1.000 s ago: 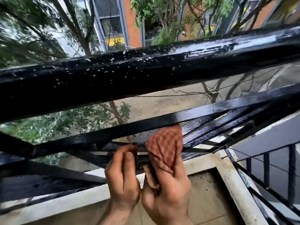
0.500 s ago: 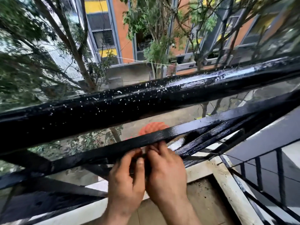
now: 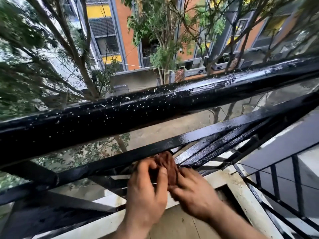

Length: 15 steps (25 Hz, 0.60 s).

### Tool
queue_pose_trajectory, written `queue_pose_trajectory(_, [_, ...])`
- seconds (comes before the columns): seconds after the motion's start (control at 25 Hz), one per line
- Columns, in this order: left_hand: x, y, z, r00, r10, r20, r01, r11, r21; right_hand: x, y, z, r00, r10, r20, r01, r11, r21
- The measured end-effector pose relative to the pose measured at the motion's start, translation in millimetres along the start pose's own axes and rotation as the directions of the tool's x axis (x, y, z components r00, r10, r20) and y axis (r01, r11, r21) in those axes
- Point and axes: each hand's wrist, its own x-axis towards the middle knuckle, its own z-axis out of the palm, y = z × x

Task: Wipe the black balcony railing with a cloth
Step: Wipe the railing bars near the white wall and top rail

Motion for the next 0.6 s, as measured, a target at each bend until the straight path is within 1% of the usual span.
queue_pose_trajectory(0.04, [1, 1, 2, 0.997, 0.061, 0.036, -0.062, 0.998, 0.019, -10, 22, -15, 0.996, -0.051, 0.070, 0.056, 0.996, -0.074])
queue_pose_trajectory(0.08, [3, 1, 5, 0.993, 0.106, 0.058, -0.109, 0.993, 0.048, -18, 47, -29, 0.990, -0.056, 0.129, 0.076, 0.985, -0.154])
queue_pose_trajectory(0.12, [6, 2, 8, 0.991, 0.119, 0.059, -0.124, 0.989, 0.076, -24, 71, -49, 0.985, -0.028, 0.172, 0.063, 0.977, -0.202])
queue_pose_trajectory(0.16, [8, 4, 10, 0.993, 0.112, 0.037, -0.115, 0.988, 0.106, -28, 92, -72, 0.984, 0.017, 0.178, 0.028, 0.967, -0.251])
queue_pose_trajectory(0.2, [11, 6, 13, 0.994, 0.105, 0.004, -0.105, 0.984, 0.144, -34, 107, -86, 0.989, 0.063, 0.133, -0.016, 0.943, -0.331])
queue_pose_trajectory(0.24, [13, 6, 18, 0.994, 0.107, -0.032, -0.099, 0.979, 0.178, -34, 111, -93, 0.993, 0.112, 0.023, -0.094, 0.916, -0.391])
queue_pose_trajectory(0.28, [13, 6, 24, 0.991, 0.111, -0.073, -0.096, 0.977, 0.191, -29, 104, -94, 0.976, 0.189, -0.104, -0.215, 0.890, -0.401])
queue_pose_trajectory(0.32, [11, 7, 31, 0.985, 0.130, -0.113, -0.109, 0.978, 0.175, -28, 91, -80, 0.924, 0.302, -0.233, -0.369, 0.864, -0.342])
queue_pose_trajectory(0.36, [7, 8, 37, 0.972, 0.182, -0.150, -0.162, 0.977, 0.136, -29, 76, -56, 0.839, 0.433, -0.329, -0.515, 0.828, -0.221])
queue_pose_trajectory(0.4, [3, 10, 43, 0.951, 0.258, -0.169, -0.244, 0.965, 0.097, -29, 59, -29, 0.775, 0.528, -0.347, -0.584, 0.808, -0.075])
queue_pose_trajectory(0.44, [-1, 12, 49, 0.930, 0.335, -0.149, -0.329, 0.942, 0.063, -26, 45, -6, 0.749, 0.606, -0.268, -0.630, 0.777, -0.002])
queue_pose_trajectory(0.48, [-3, 13, 56, 0.912, 0.401, -0.090, -0.399, 0.916, 0.039, -26, 38, 14, 0.760, 0.633, -0.151, -0.640, 0.768, -0.003])
queue_pose_trajectory(0.52, [-3, 15, 62, 0.900, 0.435, -0.002, -0.435, 0.900, 0.028, -28, 40, 25, 0.766, 0.642, -0.040, -0.643, 0.766, -0.023])
queue_pose_trajectory(0.56, [-1, 17, 68, 0.903, 0.420, 0.097, -0.425, 0.905, 0.036, -33, 54, 28, 0.782, 0.623, -0.013, -0.622, 0.780, -0.072])
queue_pose_trajectory(0.6, [2, 18, 73, 0.912, 0.366, 0.182, -0.384, 0.920, 0.074, -37, 69, 17, 0.826, 0.564, -0.005, -0.560, 0.819, -0.128])
